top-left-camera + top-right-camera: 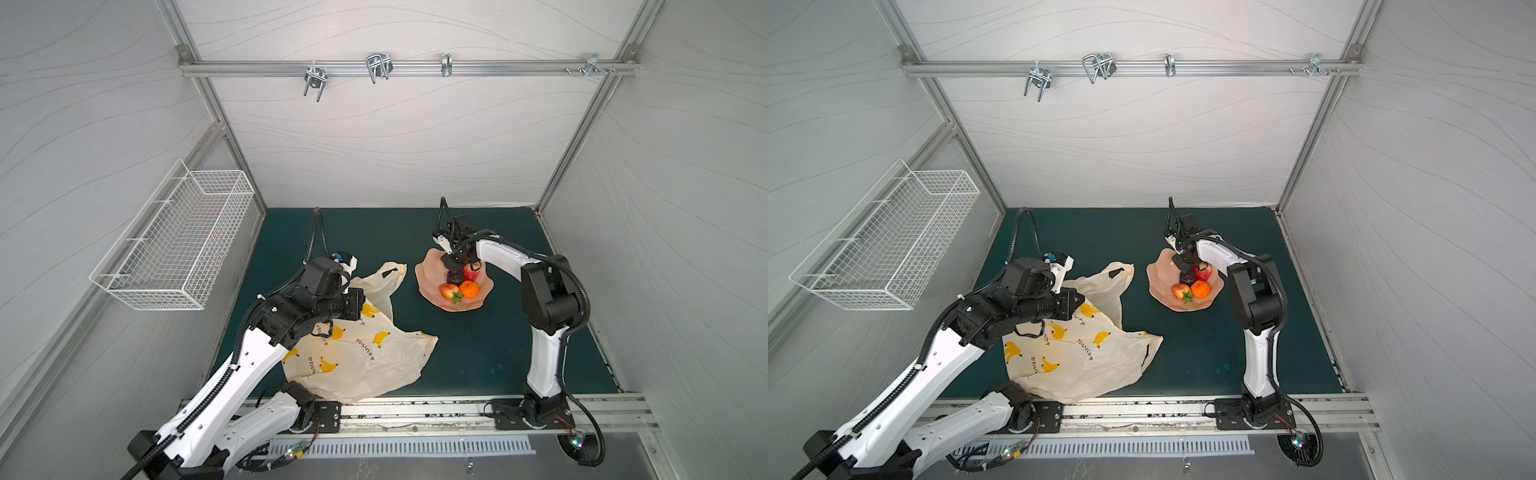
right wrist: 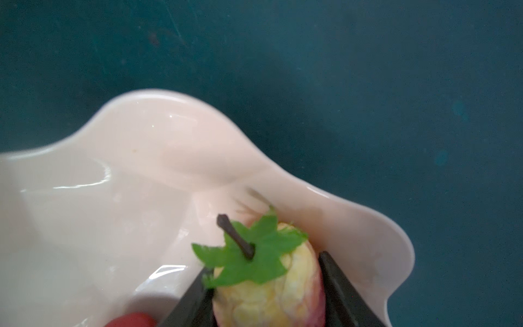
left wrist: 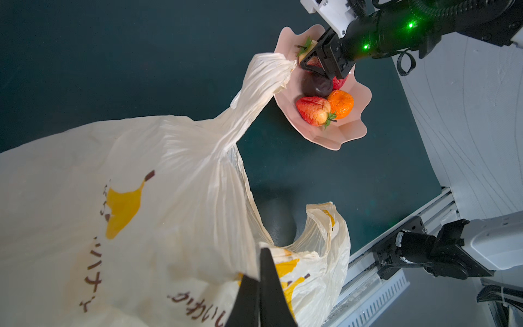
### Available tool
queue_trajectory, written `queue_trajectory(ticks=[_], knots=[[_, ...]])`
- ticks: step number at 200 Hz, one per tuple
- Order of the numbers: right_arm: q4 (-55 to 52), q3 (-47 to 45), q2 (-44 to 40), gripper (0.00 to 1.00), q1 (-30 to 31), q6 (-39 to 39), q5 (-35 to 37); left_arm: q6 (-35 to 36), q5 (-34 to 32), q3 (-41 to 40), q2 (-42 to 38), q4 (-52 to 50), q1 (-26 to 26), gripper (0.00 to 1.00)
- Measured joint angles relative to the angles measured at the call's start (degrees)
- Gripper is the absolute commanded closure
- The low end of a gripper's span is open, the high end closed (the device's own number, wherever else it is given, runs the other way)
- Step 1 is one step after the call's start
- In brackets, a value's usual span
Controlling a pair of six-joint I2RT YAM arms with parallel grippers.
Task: Place the fruits into the plastic bag
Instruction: Pick up the fruit from the plate.
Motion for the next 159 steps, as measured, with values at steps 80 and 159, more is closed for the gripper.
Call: queue_trajectory(ticks=[80, 159], knots=[[-0.4, 0.0, -5.6, 0.64, 0.0, 5.9, -2.4, 0.0, 0.0, 0.0, 0.0, 0.1, 0.0, 1.00], [1.1, -1.4, -17.9, 0.60, -6.8, 32.0, -25.9, 0.0, 0.5, 0.0, 0.6, 1.6, 0.0, 1.00]])
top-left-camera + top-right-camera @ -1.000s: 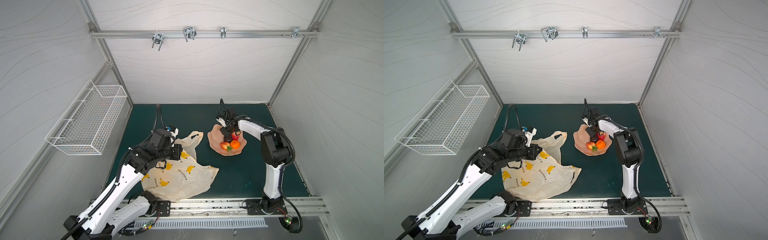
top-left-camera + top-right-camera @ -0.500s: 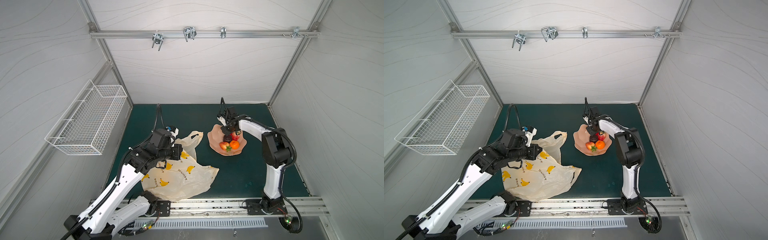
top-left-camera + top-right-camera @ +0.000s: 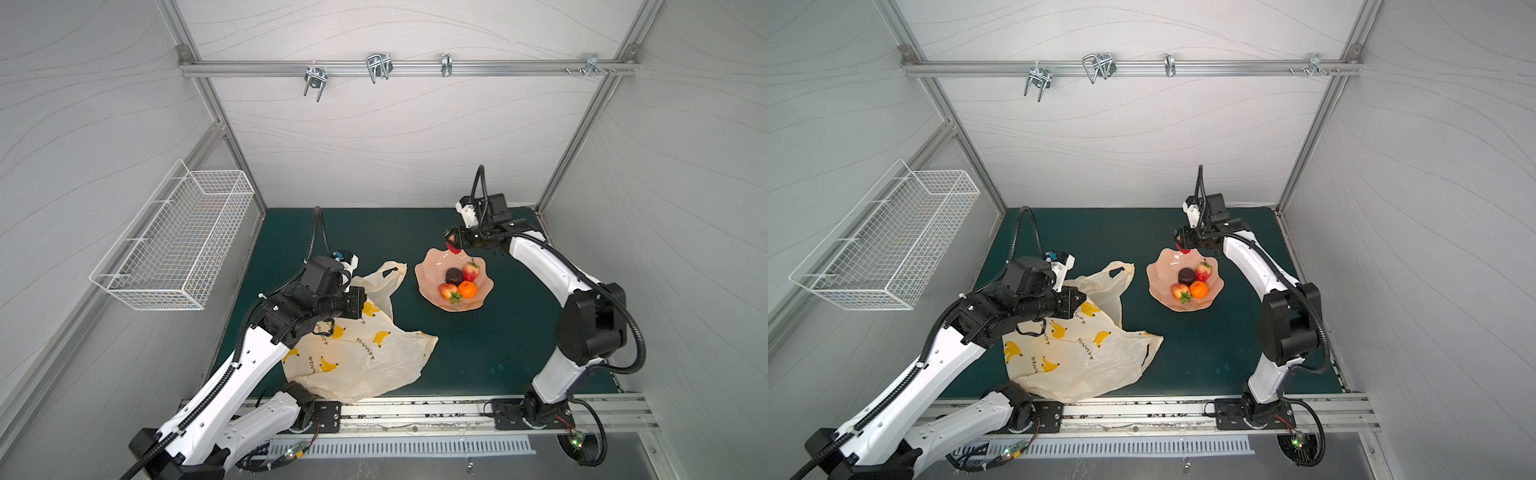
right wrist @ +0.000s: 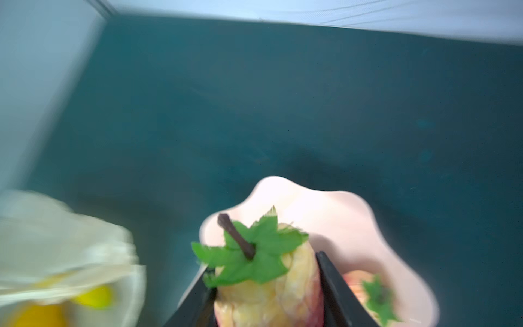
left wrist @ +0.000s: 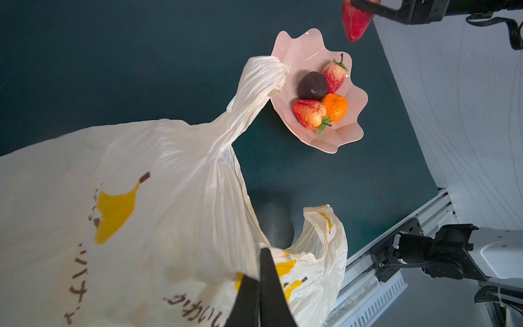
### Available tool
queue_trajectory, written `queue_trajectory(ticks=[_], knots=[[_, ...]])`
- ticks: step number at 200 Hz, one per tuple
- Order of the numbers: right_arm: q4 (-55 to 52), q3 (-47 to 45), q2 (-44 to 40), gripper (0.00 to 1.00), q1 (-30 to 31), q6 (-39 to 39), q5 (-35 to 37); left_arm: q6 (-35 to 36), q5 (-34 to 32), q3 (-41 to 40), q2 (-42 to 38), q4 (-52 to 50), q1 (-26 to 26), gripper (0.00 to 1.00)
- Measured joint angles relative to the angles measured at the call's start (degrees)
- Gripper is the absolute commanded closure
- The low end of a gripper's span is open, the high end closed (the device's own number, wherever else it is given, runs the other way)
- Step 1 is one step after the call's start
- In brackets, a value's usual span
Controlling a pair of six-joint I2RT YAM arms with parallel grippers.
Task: Place the fruits into the plastic bag
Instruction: Pick up the fruit from the plate, then place the fruit in the plastic bag.
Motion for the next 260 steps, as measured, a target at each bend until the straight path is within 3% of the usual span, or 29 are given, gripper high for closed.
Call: queue_trajectory(ticks=[42, 92, 127, 166, 211, 260], knots=[[6.8, -9.1, -0.7, 0.58, -3.9, 19.5, -16.9, 0.1, 0.7, 0.0, 0.6, 0.7, 0.0, 1.00], [11.2, -11.7, -1.4, 0.58, -3.1, 28.4, -26.1, 0.2, 1.0, 0.0, 1.5, 1.1, 0.0, 1.00], [12.9, -18.8, -7.2, 0.60, -1.3, 30.4, -27.1, 0.2, 1.2, 0.0, 1.7, 1.5, 0.0, 1.00], [15.5, -28.0, -13.0, 0.62, 4.8, 32.9, -25.5, 0.3, 1.9, 0.0, 2.3, 1.9, 0.0, 1.00], [19.6, -34.6, -14.3, 0.62, 12.0, 36.3, -22.0, 0.3, 2.6, 0.0, 2.6, 2.4, 0.0, 1.00], [24.8, -35.5, -13.6, 0.62, 17.4, 38.8, -19.8, 0.2, 3.4, 0.0, 2.9, 2.7, 0.0, 1.00]])
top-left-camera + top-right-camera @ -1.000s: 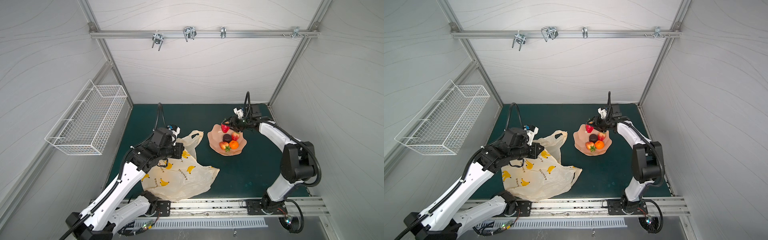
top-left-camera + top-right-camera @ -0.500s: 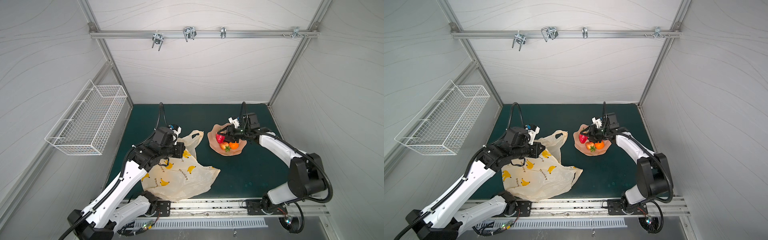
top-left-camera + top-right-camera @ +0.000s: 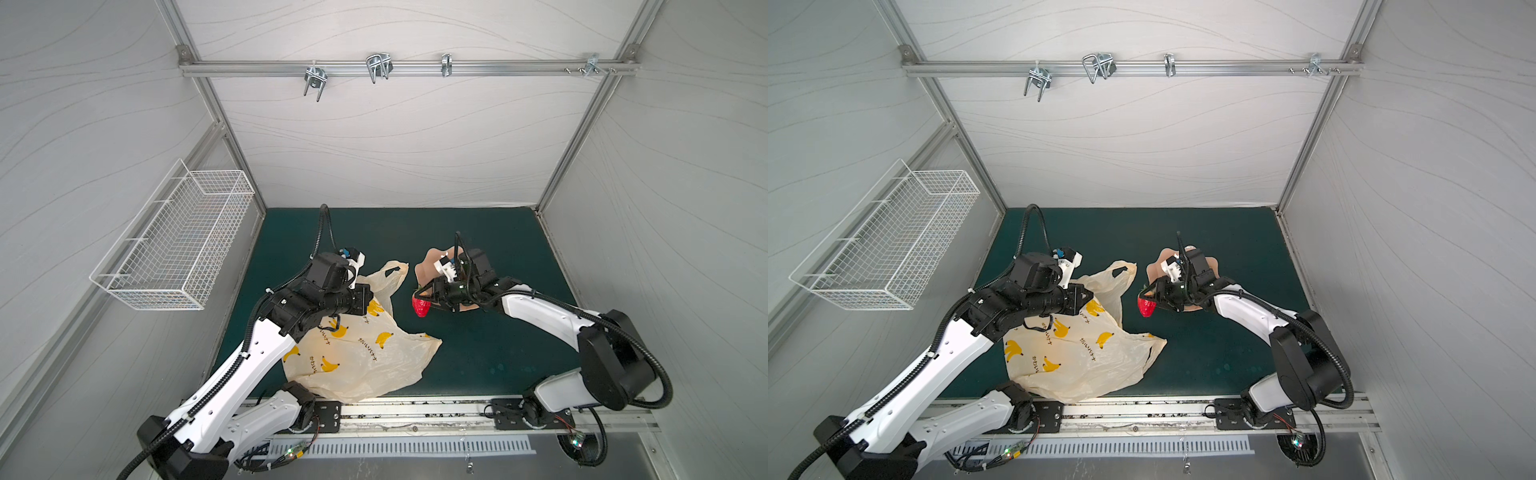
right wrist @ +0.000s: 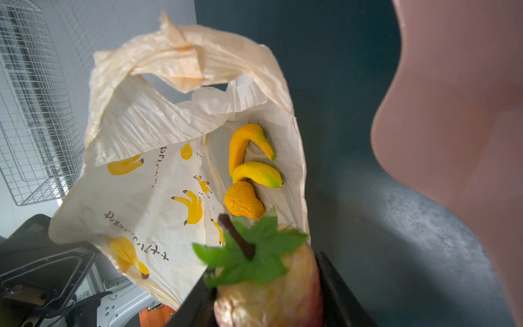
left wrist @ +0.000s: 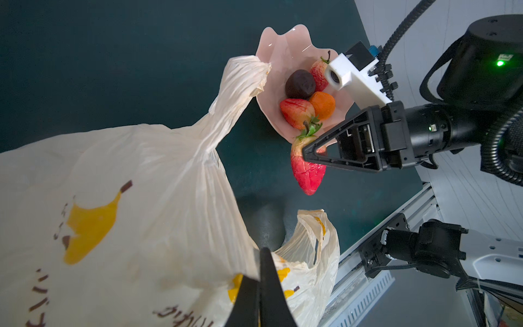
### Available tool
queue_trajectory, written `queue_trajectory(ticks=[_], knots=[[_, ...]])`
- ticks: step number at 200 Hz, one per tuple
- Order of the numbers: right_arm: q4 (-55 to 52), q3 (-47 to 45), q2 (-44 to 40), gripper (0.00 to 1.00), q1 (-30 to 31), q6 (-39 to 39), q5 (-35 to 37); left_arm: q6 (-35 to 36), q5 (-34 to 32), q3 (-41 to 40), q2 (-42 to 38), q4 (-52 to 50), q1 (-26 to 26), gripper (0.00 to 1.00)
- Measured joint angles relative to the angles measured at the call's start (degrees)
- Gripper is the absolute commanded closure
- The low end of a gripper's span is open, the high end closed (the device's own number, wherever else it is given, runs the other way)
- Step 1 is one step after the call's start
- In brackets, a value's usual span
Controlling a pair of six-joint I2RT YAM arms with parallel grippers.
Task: Place the fruits into the plastic bag
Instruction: Place the fruit in the plastic bag.
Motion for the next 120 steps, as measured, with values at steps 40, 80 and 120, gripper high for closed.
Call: queue_trajectory(ticks=[40, 80, 120], knots=[[6.7, 0.9, 6.3, 0.62, 5.3, 2.9, 0.7, 0.0, 0.3, 0.0, 0.0, 0.0, 0.0, 1.00], [14.3, 2.4, 11.6, 0.62, 10.9, 8.1, 0.2, 0.0, 0.0, 0.0, 0.2, 0.0, 0.0, 1.00], [22.1, 5.8, 17.9, 0.62, 17.5, 14.1, -1.6, 0.7, -1.1, 0.0, 1.4, 0.0, 0.0, 1.00]])
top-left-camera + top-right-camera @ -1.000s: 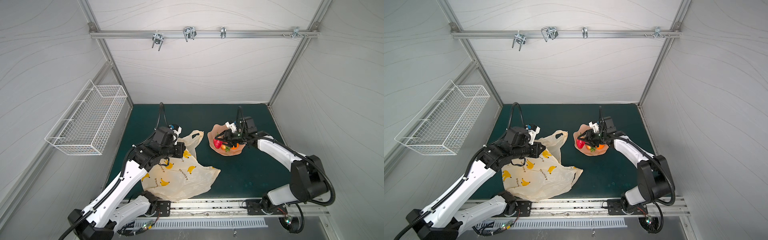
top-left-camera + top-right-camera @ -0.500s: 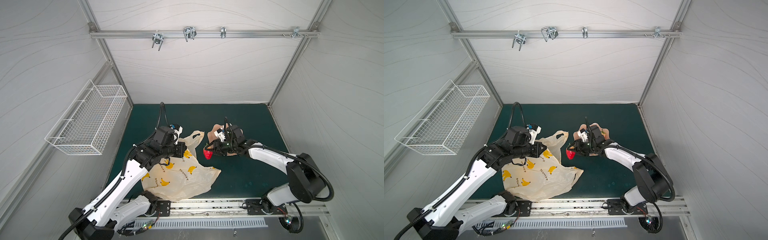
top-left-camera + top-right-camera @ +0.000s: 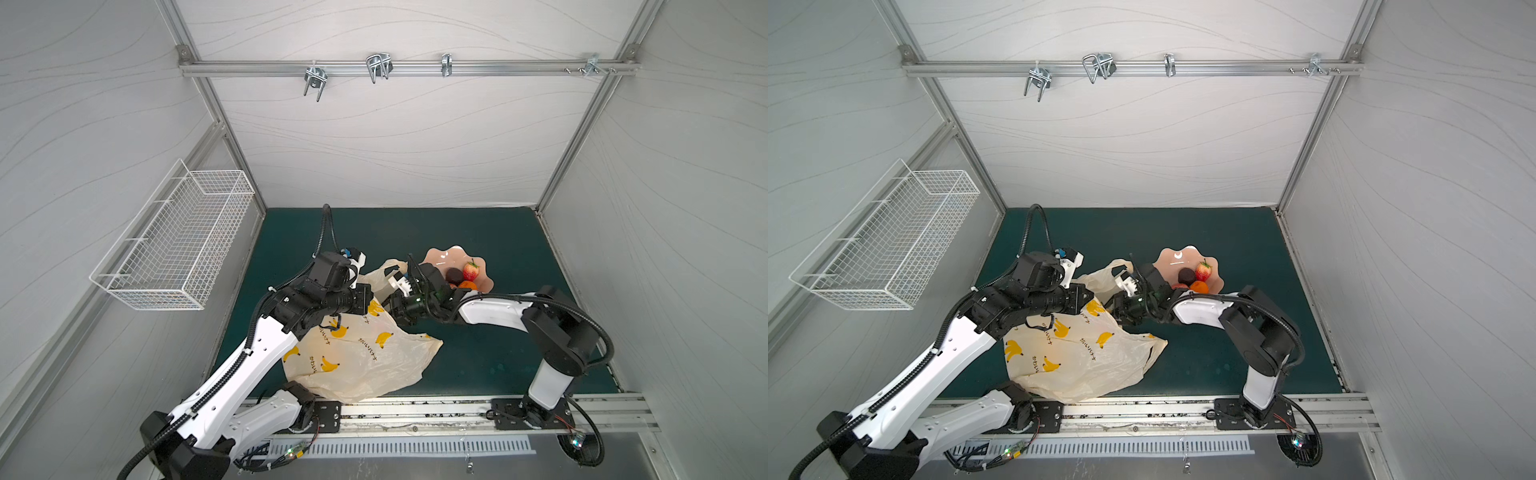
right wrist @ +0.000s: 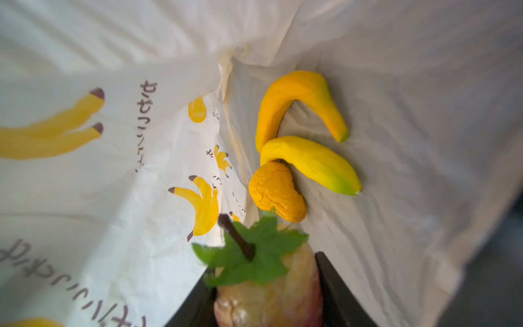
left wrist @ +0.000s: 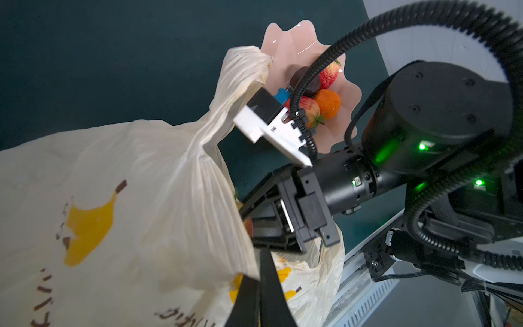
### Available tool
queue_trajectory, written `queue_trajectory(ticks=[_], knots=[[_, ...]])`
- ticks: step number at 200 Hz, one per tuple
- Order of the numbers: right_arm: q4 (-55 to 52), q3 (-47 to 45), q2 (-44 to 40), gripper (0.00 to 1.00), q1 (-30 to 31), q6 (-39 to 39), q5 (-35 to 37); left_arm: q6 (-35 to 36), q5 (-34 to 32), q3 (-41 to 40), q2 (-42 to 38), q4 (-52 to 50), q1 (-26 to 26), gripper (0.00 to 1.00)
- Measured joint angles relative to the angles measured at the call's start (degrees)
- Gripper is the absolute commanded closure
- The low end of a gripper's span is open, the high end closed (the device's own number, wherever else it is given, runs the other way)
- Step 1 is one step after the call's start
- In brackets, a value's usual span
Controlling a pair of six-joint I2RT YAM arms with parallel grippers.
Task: Place the fruits into the plastic bag
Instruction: Place the fruit in the plastic bag.
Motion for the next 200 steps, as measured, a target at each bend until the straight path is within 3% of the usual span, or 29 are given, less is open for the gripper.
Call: queue_trajectory(ticks=[98, 116, 129, 136, 140, 149, 200], knots=[[15.1, 14.1, 18.6, 0.57, 11.7, 16.1, -4.8, 1.6, -1.8, 0.0, 0.6, 0.3, 1.7, 1.00], [14.9, 16.8, 20.4, 0.51, 12.5, 17.0, -5.8, 1.6, -3.2, 0.0, 0.5, 0.3, 2.6, 1.00], [14.1, 18.1, 20.9, 0.41, 12.7, 17.4, -6.5, 1.7, -4.1, 0.0, 0.4, 0.3, 3.0, 1.00], [13.7, 18.5, 21.1, 0.32, 12.7, 17.7, -6.8, 1.7, -4.4, 0.0, 0.3, 0.3, 3.1, 1.00], [13.5, 18.7, 21.1, 0.19, 12.7, 17.8, -7.0, 1.7, -4.5, 0.0, 0.3, 0.4, 3.1, 1.00], [13.2, 18.9, 21.2, 0.02, 12.7, 18.1, -7.5, 1.7, -4.7, 0.0, 0.2, 0.3, 3.2, 1.00], [13.9, 17.2, 21.1, 0.01, 11.5, 18.8, -9.2, 1.7, -4.0, 0.0, -1.6, 0.2, 3.2, 1.00]])
